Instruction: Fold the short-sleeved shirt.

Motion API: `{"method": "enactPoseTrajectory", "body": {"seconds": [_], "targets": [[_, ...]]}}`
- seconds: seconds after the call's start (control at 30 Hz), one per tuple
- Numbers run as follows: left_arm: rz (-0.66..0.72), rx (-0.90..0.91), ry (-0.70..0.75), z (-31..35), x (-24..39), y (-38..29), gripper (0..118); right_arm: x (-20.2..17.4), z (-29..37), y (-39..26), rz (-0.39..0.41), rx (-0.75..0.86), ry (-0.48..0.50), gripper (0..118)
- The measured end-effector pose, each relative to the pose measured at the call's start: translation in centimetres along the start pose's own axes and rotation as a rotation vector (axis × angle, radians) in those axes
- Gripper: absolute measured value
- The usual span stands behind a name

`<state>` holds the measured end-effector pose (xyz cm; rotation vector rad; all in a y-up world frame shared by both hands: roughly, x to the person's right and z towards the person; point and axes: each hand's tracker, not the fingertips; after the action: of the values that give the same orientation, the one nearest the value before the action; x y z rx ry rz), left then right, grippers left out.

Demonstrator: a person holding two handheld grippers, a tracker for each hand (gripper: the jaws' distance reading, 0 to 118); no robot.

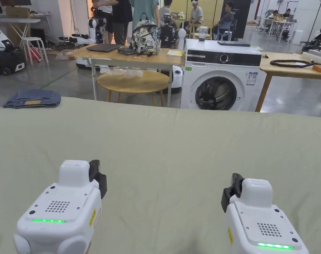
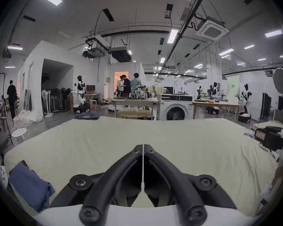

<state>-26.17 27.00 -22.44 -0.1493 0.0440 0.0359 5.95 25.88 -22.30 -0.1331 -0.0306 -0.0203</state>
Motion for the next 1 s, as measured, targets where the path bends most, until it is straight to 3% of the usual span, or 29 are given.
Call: {"method": "enactPoseTrajectory", "body": {"seconds": [0.47, 0.53, 0.6, 0.63, 0.73, 0.77, 0.9, 1.0], "targets": [[-0.010, -0.012, 0.008, -0.1, -0.1, 0.0, 0, 0.7, 0.1, 0.0, 0.004, -0.007, -0.004, 0], [-0.010, -0.020, 0.008, -0.3, 0.1, 0.0, 9, 0.7, 0.0, -0.1, 0.007, -0.007, -0.007, 1], [-0.014, -0.022, 0.014, -0.5, 0.3, 0.0, 27, 0.8, -0.1, -0.2, 0.006, -0.009, -0.010, 19], [-0.017, -0.021, 0.018, -0.5, 0.4, 0.0, 46, 0.8, -0.2, -0.3, 0.010, -0.011, -0.017, 40], [-0.019, -0.005, 0.019, -0.6, 0.5, 0.1, 63, 0.9, -0.4, -0.4, 0.008, -0.012, -0.021, 57], [-0.016, 0.005, 0.015, -0.5, 0.6, 0.2, 74, 0.9, -0.5, -0.5, 0.008, -0.009, -0.029, 69], [-0.013, 0.029, 0.011, -0.4, 0.9, 0.6, 80, 1.1, -0.6, -0.5, 0.015, -0.004, -0.038, 94], [-0.012, 0.042, 0.007, -0.4, 0.9, 0.8, 80, 1.3, -0.6, -0.4, 0.004, 0.010, -0.047, 98]]}}
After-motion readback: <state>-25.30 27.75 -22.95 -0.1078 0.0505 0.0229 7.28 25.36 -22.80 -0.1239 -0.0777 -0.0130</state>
